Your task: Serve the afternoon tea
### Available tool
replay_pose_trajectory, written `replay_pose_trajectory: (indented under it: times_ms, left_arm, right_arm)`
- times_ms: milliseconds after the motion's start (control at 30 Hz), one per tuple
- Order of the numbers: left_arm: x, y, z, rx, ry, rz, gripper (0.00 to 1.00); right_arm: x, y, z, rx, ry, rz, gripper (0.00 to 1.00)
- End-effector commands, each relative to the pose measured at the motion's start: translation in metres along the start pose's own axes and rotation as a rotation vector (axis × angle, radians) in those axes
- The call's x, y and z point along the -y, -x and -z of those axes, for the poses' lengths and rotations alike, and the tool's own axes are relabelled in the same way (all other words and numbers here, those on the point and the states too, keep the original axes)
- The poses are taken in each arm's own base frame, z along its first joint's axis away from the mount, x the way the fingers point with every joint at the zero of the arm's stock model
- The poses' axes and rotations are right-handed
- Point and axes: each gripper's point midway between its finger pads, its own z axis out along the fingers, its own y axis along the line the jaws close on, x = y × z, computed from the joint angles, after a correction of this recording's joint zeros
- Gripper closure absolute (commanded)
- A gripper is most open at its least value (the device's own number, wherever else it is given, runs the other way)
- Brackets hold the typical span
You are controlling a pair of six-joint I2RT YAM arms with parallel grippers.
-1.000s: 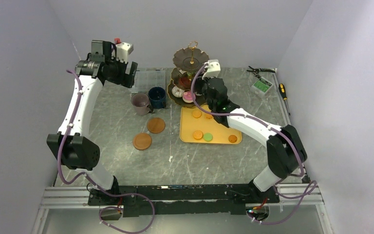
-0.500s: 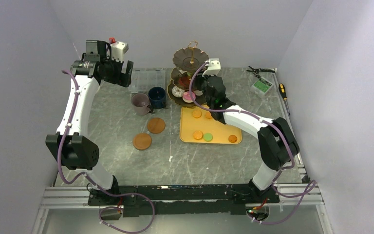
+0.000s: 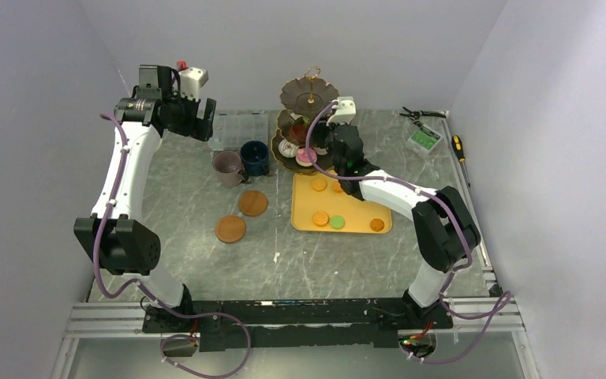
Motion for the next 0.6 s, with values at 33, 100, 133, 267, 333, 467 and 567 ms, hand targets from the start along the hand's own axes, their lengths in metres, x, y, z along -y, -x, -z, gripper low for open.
replay_pose_trajectory:
  times_ms: [33,100,133,267,333,467,567]
  left_arm:
    - [0.001,0.009,0.003,0.034,-0.013,0.012,0.07]
    - [0.001,0.009,0.003,0.035,-0.014,0.015,0.07]
    - [0.002,0.010,0.003,0.036,-0.014,0.016,0.07]
    - [0.002,0.012,0.005,0.042,-0.015,0.016,0.07]
    - [0.002,0.013,0.005,0.042,-0.016,0.017,0.07]
    - [0.001,0.015,0.006,0.045,-0.012,0.021,0.07]
    - [0.001,0.014,0.008,0.045,-0.009,0.021,0.07]
  right_arm:
    - [-0.012,0.047,0.020,0.106,0.055,-0.054,0.39]
    - [-0.013,0.048,0.029,0.105,0.059,-0.052,0.38]
    - [-0.012,0.050,0.034,0.108,0.058,-0.051,0.37]
    - [-0.011,0.059,0.059,0.125,0.061,-0.054,0.36]
    - [-0.010,0.062,0.072,0.123,0.063,-0.055,0.37]
    - [-0.011,0.050,0.101,0.070,0.078,-0.051,0.37]
    - [-0.013,0.024,0.127,-0.009,0.101,-0.054,0.37]
